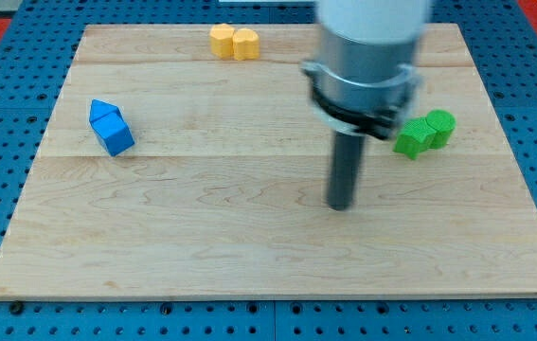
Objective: Place your arm close to the heart
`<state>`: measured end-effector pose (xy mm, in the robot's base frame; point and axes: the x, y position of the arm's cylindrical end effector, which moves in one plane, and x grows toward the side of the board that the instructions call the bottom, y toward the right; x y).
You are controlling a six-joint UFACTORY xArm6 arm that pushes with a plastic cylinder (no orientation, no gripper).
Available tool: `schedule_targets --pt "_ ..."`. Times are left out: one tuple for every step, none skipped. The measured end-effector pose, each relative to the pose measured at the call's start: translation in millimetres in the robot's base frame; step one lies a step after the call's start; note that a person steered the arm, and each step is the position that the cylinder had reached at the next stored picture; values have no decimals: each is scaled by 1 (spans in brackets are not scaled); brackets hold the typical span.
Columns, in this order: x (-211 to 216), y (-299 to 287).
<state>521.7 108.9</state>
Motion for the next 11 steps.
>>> schedule_targets --pt "-44 112" --pt "-84 162" --pt "-105 128" --pt "-170 163" --pt "-234 154" --pt "-309 121" --pt "-330 95" --pt "-330 13" --pt "-330 -46" --pt "-322 -78" --pt "-304 -102"
